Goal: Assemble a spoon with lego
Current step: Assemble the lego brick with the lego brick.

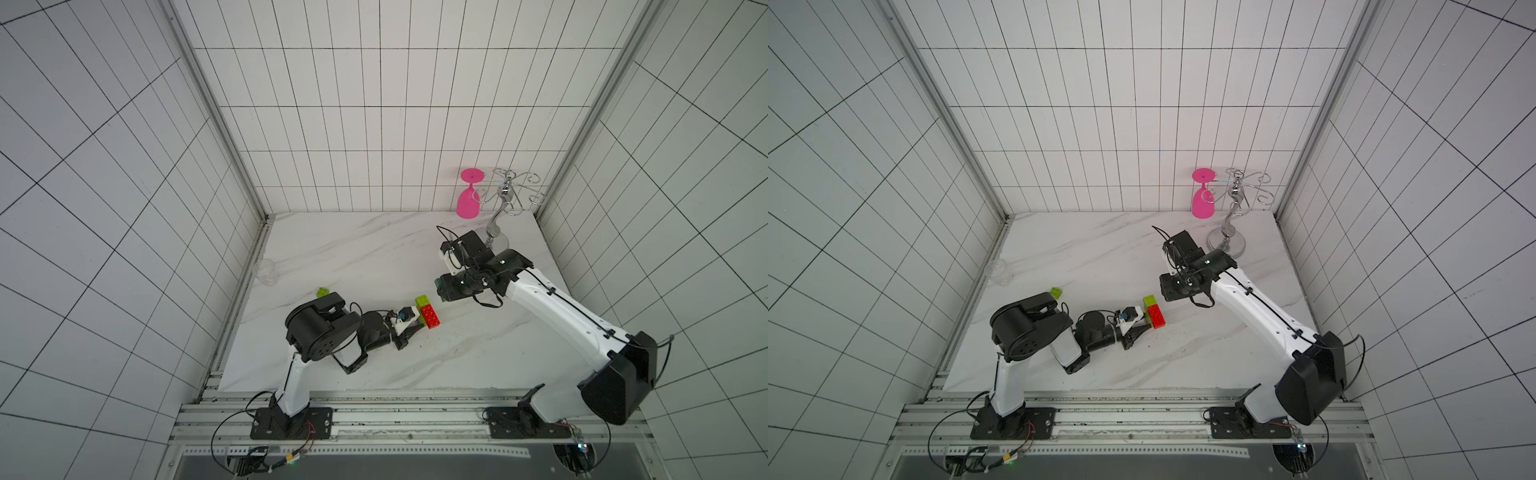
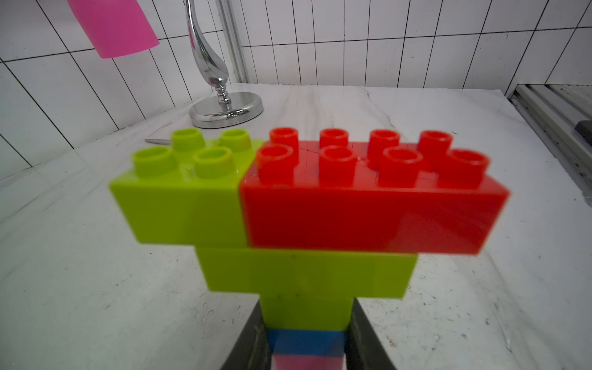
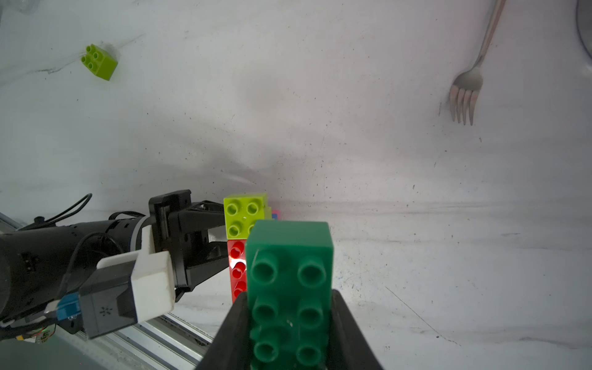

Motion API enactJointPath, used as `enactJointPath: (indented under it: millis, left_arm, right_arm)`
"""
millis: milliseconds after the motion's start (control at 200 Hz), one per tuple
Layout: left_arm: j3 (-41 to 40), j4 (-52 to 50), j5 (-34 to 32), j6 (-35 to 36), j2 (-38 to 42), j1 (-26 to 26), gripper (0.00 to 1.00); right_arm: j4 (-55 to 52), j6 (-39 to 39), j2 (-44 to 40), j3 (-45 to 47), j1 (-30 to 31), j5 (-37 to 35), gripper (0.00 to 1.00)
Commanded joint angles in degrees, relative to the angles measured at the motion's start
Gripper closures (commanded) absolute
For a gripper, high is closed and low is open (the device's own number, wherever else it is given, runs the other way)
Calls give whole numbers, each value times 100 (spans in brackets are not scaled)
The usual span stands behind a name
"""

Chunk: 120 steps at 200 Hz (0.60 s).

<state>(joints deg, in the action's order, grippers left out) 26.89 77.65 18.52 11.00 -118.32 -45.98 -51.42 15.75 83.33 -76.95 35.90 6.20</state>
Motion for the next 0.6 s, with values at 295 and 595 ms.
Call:
enactJointPath:
  millis: [295,595]
  left_arm:
    - [245,342,-64,3,-569,2,100]
    - [284,339,24,-52,-631,2,100]
  right_arm:
    - [240,-15,456,481,496,-200,86]
    - [419,-432,820,479,490,-153,86]
